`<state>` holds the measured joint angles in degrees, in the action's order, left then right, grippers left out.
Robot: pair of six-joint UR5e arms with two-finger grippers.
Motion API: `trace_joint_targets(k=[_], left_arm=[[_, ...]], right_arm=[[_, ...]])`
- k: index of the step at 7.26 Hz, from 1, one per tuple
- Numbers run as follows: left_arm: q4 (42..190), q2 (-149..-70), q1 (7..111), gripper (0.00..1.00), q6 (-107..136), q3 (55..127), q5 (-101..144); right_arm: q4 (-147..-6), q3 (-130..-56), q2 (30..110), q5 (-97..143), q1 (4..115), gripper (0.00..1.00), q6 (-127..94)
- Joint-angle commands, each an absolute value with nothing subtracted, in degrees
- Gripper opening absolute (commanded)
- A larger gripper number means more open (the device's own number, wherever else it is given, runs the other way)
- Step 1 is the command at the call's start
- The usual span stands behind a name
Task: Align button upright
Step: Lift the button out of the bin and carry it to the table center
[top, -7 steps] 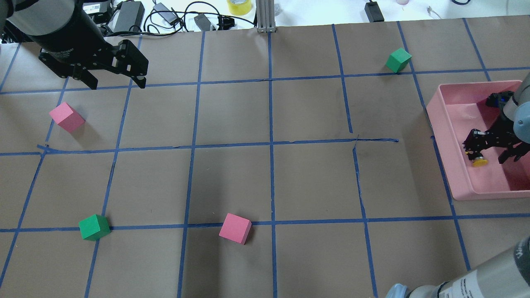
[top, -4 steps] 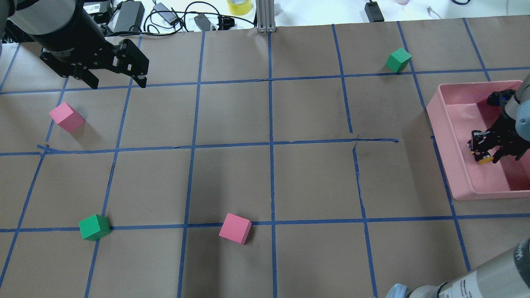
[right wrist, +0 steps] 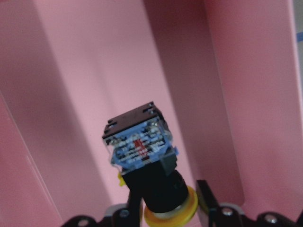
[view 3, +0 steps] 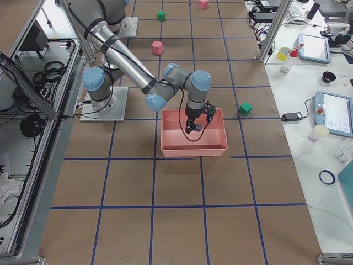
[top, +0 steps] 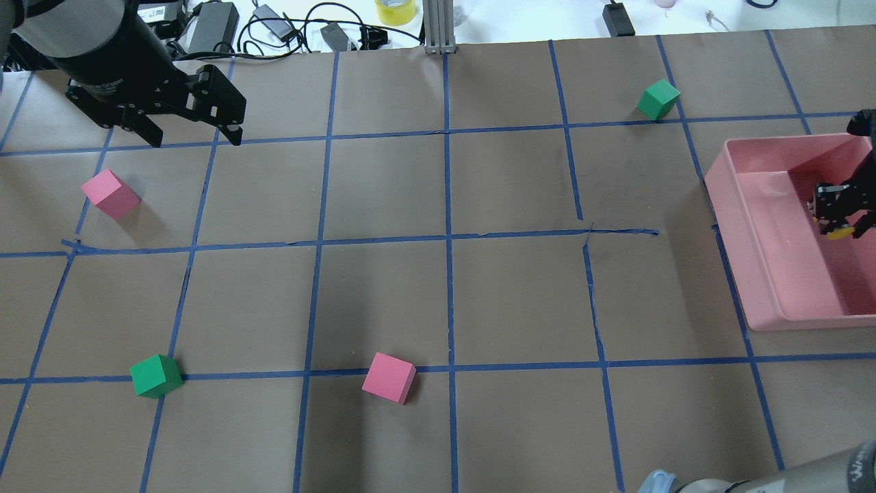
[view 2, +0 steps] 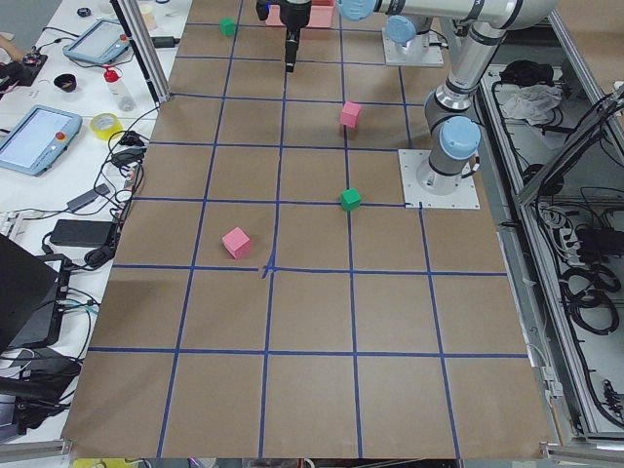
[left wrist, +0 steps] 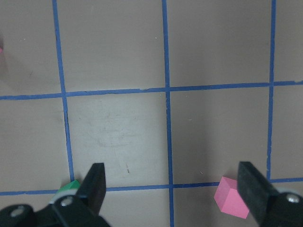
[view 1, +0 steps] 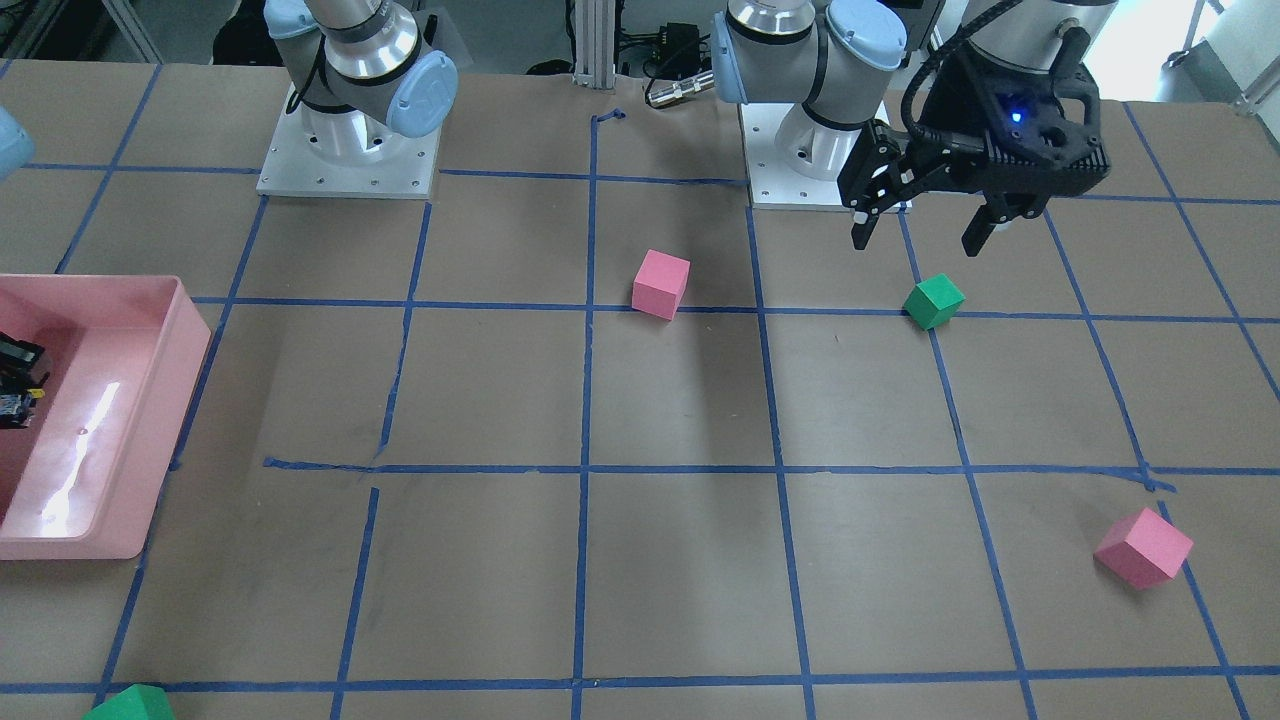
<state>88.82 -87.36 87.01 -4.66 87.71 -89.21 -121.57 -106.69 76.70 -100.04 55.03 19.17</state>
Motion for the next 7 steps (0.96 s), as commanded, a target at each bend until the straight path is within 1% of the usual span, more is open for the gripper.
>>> trace_joint_targets(k=[1, 3, 5, 6, 7], left_arm=[[88.86, -87.36, 87.01, 1.0, -4.66, 87.71, -89.21], [88.86, -87.28, 87.01, 1.0, -4.66, 87.71, -89.38], [88.86, -87.28, 87.01, 1.0, -4.66, 87.8, -89.38], [88.86, -87.19, 87.01, 1.0, -4.66, 87.8, -89.38], [88.86, -87.19, 87.01, 1.0, -4.66, 87.8, -89.38]], right_arm=[[-119.64, -104.78, 77.52, -99.93, 55.46, 0.0, 19.34], [-114.11, -102.49, 78.56, -88.84, 56.94, 0.0, 18.64], [-114.6, -102.04, 78.4, -89.46, 65.88, 0.0, 15.14], [-113.91, -101.95, 78.05, -90.43, 72.18, 0.0, 3.89], [-114.6, -101.17, 77.7, -91.14, 79.47, 0.0, -1.53]])
